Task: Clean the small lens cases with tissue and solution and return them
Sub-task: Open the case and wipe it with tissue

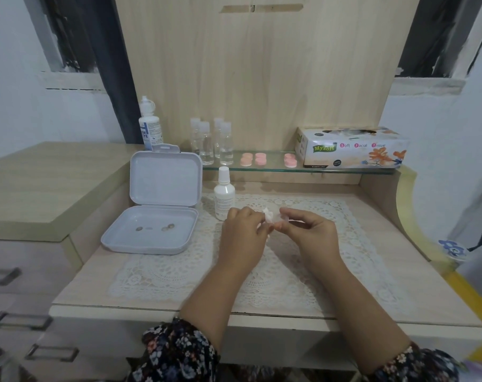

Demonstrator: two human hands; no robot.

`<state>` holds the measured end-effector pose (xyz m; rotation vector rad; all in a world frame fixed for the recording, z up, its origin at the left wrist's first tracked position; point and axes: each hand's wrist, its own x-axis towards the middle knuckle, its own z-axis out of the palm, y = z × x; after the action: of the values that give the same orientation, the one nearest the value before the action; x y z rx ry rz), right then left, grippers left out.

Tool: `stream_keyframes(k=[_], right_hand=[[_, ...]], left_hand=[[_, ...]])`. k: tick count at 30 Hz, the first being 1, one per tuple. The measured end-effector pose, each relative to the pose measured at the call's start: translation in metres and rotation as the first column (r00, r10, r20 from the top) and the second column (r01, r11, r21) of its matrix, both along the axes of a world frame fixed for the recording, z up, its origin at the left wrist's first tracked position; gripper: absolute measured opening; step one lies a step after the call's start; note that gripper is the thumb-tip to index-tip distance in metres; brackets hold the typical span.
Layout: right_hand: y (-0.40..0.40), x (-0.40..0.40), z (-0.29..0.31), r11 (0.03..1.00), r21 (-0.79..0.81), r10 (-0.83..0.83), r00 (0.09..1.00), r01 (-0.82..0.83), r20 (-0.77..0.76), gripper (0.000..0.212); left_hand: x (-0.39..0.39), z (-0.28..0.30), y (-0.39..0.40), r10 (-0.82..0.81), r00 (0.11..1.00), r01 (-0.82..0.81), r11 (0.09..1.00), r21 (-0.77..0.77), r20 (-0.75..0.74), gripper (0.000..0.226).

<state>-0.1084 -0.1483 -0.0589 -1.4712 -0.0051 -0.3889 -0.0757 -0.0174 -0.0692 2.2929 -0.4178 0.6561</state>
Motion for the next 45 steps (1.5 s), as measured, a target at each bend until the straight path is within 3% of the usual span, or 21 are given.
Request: stream_keyframes(k=[8, 12, 14, 16, 20, 25, 30, 35, 39, 41, 45], right_hand=[[0.002, 0.000, -0.001, 0.998, -0.062, 0.013, 1.000, -0.011, 0.027, 0.030], [0.001, -0.002, 0.001, 1.000, -0.016, 0.019, 0.999, -0.019, 0.030, 0.030], [0.001, -0.001, 0.001, 1.000, 0.002, 0.017, 1.000, -0.017, 0.014, 0.031], [0.001, 0.000, 0.000, 1.000, 0.010, 0.020, 1.000, -0.020, 0.003, 0.031], [0.000, 0.002, 0.000, 0.993, 0.062, 0.096, 0.995, -0.098, 0.030, 0.036], [-0.001, 0.003, -0.003, 0.994, 0.004, 0.113, 0.993, -0.113, 0.033, 0.039], [-0.001, 0.004, -0.009, 0.993, -0.120, 0.014, 0.999, -0.008, 0.050, 0.037], [-0.002, 0.005, -0.012, 0.937, -0.345, -0.021, 0.993, 0.061, 0.118, 0.039], [-0.001, 0.003, -0.012, 0.932, -0.362, 0.006, 0.994, 0.033, 0.106, 0.039], [-0.001, 0.003, -0.011, 0.938, -0.346, 0.012, 0.993, 0.030, 0.117, 0.039], [-0.002, 0.004, -0.010, 0.946, -0.320, 0.001, 0.990, 0.044, 0.141, 0.041]], left_hand=[[0.001, 0.002, 0.000, -0.118, 0.957, 0.062, 0.975, -0.211, -0.265, 0.015], [0.000, 0.006, 0.003, -0.260, 0.908, 0.051, 0.847, -0.529, -0.329, 0.017], [-0.004, 0.010, 0.005, -0.266, 0.929, 0.059, 0.791, -0.609, -0.256, 0.018], [-0.007, 0.013, 0.005, -0.264, 0.953, 0.130, 0.801, -0.584, -0.149, 0.021], [-0.005, 0.008, 0.000, -0.258, 0.964, 0.220, 0.908, -0.356, -0.063, 0.022], [0.003, -0.004, 0.002, -0.133, 0.990, 0.141, 0.973, -0.181, 0.051, 0.019], [0.003, -0.005, 0.002, -0.140, 0.987, 0.143, 0.989, -0.035, 0.082, 0.017], [-0.003, 0.004, -0.002, -0.221, 0.956, 0.187, 0.966, -0.179, -0.192, 0.015], [-0.006, 0.011, 0.003, -0.411, 0.841, 0.189, 0.832, -0.522, -0.351, 0.021], [-0.009, 0.014, 0.005, -0.453, 0.812, 0.150, 0.771, -0.620, -0.368, 0.020], [-0.012, 0.016, 0.004, -0.433, 0.859, 0.195, 0.770, -0.608, -0.273, 0.021]])
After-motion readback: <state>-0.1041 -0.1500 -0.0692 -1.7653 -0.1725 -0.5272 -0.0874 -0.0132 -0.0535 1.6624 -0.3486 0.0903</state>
